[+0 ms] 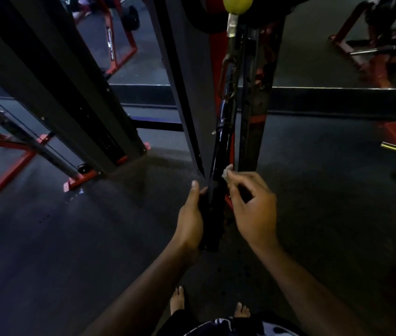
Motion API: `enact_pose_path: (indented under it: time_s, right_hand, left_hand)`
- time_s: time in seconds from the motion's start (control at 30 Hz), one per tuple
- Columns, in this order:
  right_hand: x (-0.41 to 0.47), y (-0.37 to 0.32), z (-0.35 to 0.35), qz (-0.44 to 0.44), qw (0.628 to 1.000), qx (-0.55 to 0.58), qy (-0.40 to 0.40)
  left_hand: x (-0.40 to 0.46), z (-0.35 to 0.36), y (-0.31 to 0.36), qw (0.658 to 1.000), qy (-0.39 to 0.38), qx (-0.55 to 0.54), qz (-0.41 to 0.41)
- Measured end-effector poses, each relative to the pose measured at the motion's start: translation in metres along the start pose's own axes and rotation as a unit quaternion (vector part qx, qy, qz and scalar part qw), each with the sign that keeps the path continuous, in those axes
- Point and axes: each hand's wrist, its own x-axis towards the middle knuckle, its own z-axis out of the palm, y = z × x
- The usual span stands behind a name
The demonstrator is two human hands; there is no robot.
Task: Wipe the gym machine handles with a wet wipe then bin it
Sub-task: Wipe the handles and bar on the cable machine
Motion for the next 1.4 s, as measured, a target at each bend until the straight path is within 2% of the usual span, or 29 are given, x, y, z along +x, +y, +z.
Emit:
enact_pose_path:
  time_s: [0.23, 0.37, 0.5, 0.57, 0.6, 0.67, 0.77, 0.97, 1.13, 1.27, 1.33, 1.4]
  right_hand:
    - [-0.028, -0.007, -0.02, -0.016, 0.998, -0.005, -0.06]
    - [-0.045, -0.015, -0.029, -0.001, 0.995, 0.0, -0.104]
    - [-0.048, -0.028, -0.047, -0.007, 0.98, -0.002, -0.199]
    - [-0.034, -0.034, -0.059, -0.042, 0.967, -0.017, -0.252]
    - [-0.023, -0.034, -0.063, -0.066, 0.964, -0.036, -0.254]
    - [0.005, -0.031, -0.065, -0.099, 0.973, -0.084, -0.193]
    - [0.036, -0.032, -0.054, -0.105, 0.977, -0.131, -0.128]
    - [0.006, -0.061, -0.044, -0.138, 0.974, -0.087, -0.157]
    - [-0.043, -0.083, -0.052, -0.232, 0.935, -0.104, -0.249]
    - [-0.035, -0.092, -0.06, -0.273, 0.911, -0.085, -0.297]
    - [-0.015, -0.095, -0.067, -0.292, 0.908, -0.092, -0.286]
    - [0.015, -0.093, -0.067, -0.324, 0.901, -0.145, -0.249]
  left_hand:
    - [-0.001, 0.009, -0.003, 0.998, 0.052, -0.017, -0.008]
    - [-0.002, 0.011, 0.0, 0.995, 0.046, -0.077, -0.036]
    - [-0.007, 0.003, 0.002, 0.99, 0.03, -0.117, -0.075]
    - [-0.012, 0.0, 0.0, 0.987, 0.017, -0.13, -0.092]
    - [-0.014, -0.002, -0.001, 0.986, 0.012, -0.133, -0.097]
    - [-0.018, -0.004, -0.001, 0.987, 0.005, -0.13, -0.097]
    - [-0.025, -0.001, 0.002, 0.987, -0.017, -0.131, -0.09]
    - [-0.041, 0.003, 0.014, 0.981, -0.024, -0.182, -0.065]
    - [-0.047, -0.006, 0.018, 0.979, -0.045, -0.196, -0.005]
    - [-0.052, -0.008, 0.017, 0.969, -0.082, -0.233, -0.009]
    - [-0.053, -0.006, 0.015, 0.972, -0.08, -0.221, -0.006]
    - [-0.057, -0.004, 0.014, 0.966, -0.085, -0.242, -0.011]
